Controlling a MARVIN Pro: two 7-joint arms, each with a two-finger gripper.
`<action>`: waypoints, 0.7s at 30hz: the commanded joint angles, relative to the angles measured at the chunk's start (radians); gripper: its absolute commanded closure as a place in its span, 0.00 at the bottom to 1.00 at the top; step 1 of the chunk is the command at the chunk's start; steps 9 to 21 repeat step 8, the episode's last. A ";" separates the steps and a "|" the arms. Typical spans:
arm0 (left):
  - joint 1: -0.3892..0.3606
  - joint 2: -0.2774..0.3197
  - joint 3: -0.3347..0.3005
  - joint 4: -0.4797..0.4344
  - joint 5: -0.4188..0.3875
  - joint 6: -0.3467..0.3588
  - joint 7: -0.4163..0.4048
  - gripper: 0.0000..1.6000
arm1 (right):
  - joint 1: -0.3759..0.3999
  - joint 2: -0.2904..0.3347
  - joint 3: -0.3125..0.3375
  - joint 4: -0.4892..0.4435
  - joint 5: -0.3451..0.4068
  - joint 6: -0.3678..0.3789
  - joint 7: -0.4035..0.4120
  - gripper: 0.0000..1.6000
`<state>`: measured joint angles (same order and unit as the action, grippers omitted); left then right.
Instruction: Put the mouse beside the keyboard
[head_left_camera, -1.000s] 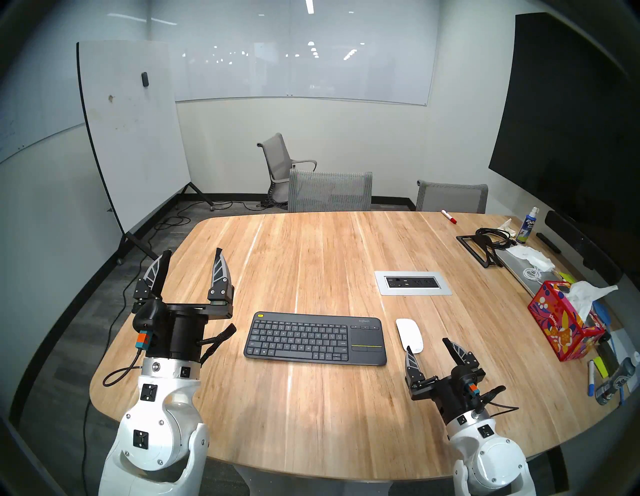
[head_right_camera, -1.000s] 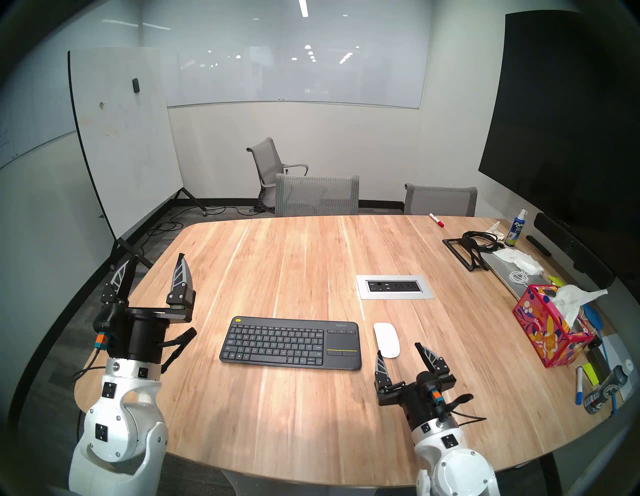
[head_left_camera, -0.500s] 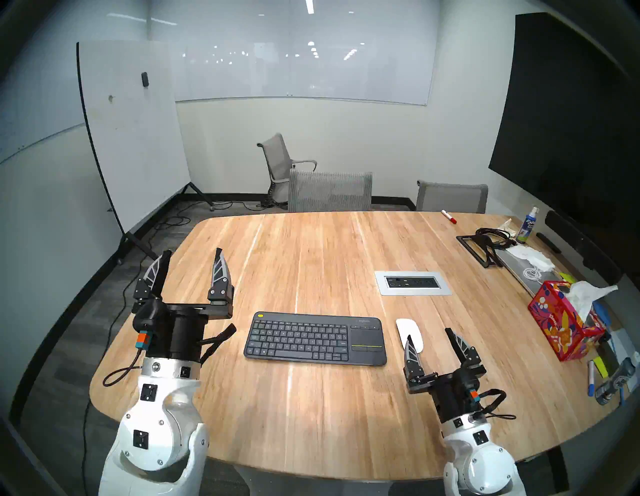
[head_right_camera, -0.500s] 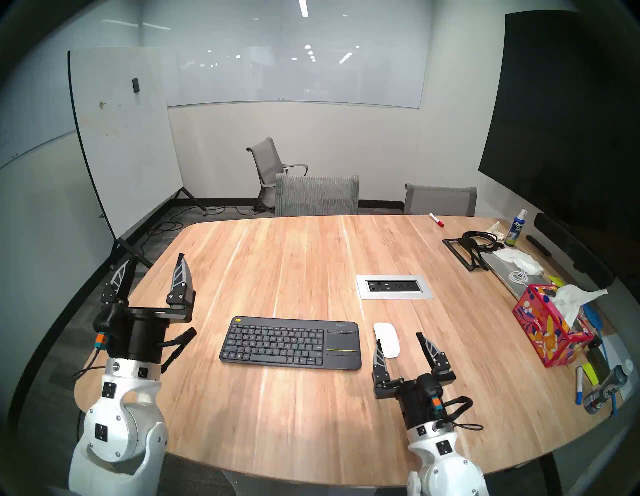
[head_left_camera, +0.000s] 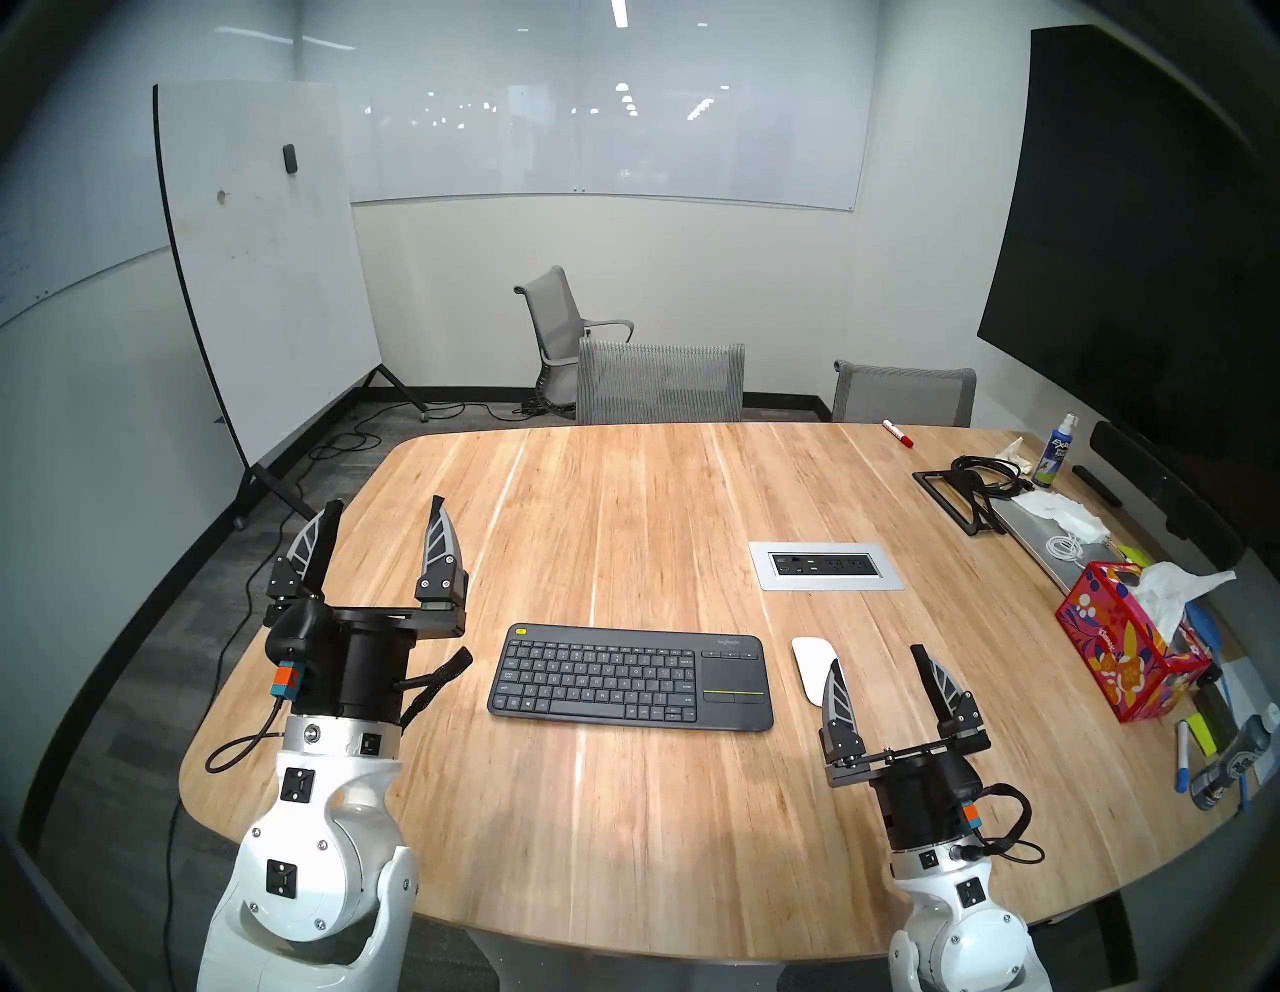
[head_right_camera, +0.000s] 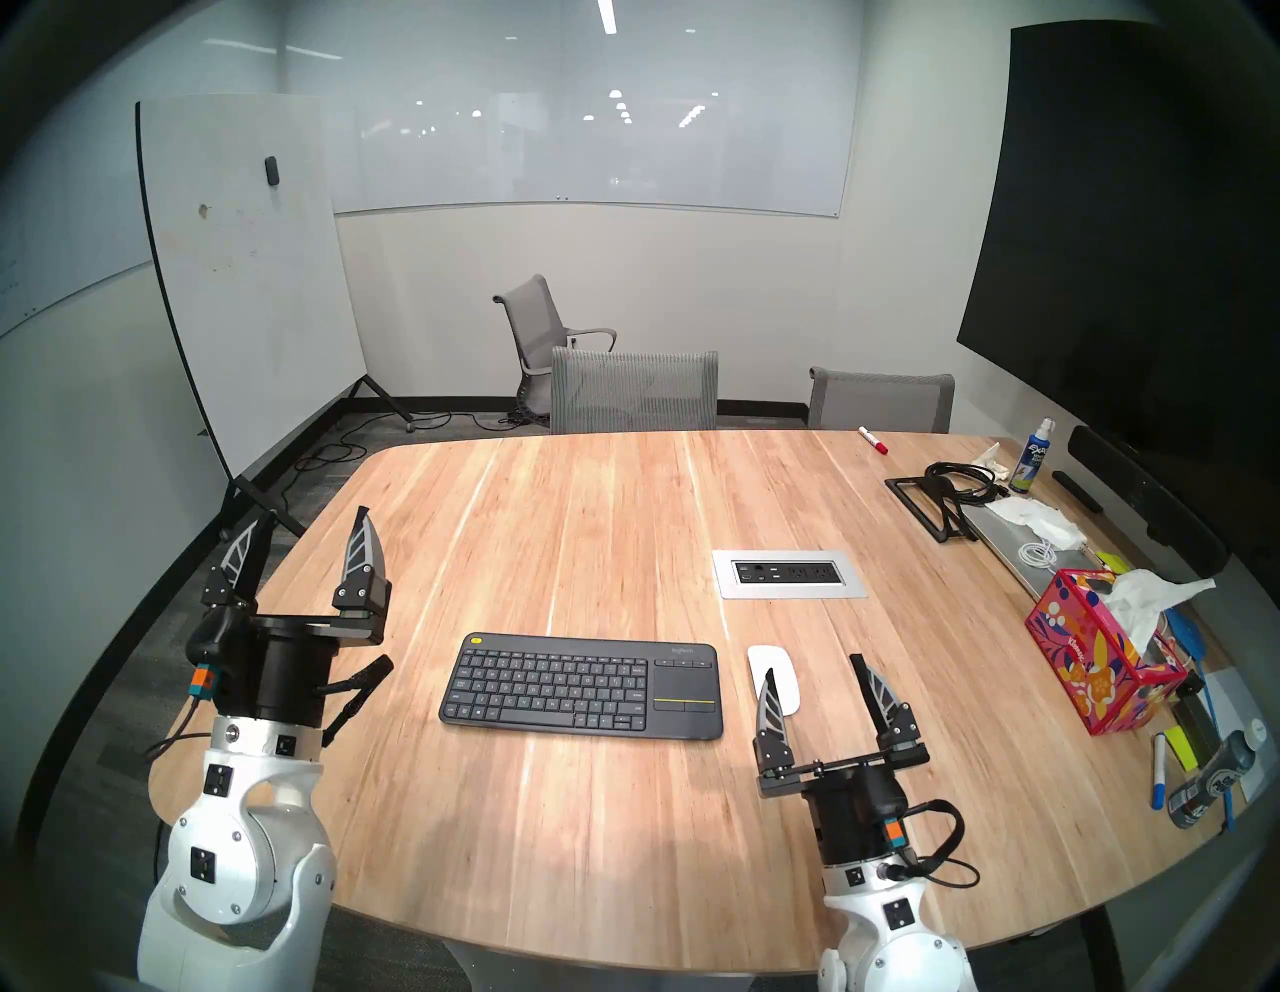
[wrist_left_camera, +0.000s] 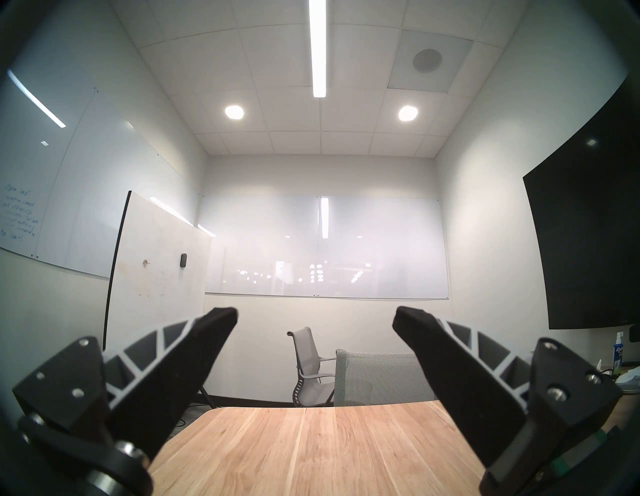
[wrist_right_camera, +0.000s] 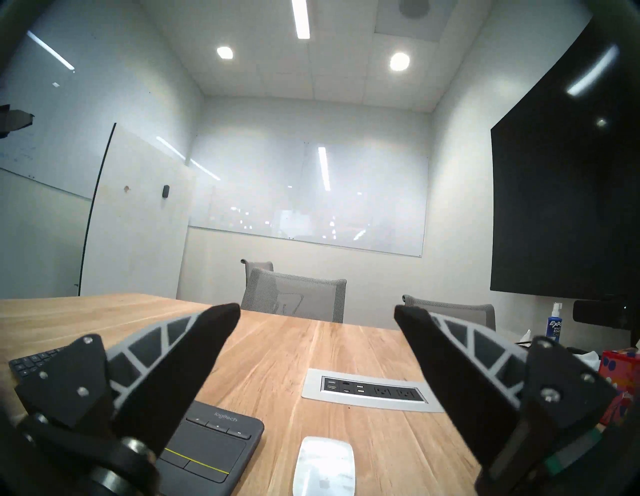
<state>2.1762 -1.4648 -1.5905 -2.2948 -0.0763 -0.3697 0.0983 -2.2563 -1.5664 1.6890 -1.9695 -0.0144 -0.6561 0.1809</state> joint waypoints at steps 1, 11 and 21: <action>0.001 0.001 0.000 -0.021 0.000 -0.001 -0.001 0.00 | 0.008 0.007 0.000 -0.006 0.014 -0.040 0.004 0.00; 0.001 0.001 0.000 -0.021 0.000 -0.001 -0.001 0.00 | 0.008 0.009 -0.001 -0.004 0.016 -0.044 0.004 0.00; 0.001 0.001 0.000 -0.021 0.000 -0.001 -0.001 0.00 | 0.008 0.009 -0.001 -0.004 0.016 -0.044 0.004 0.00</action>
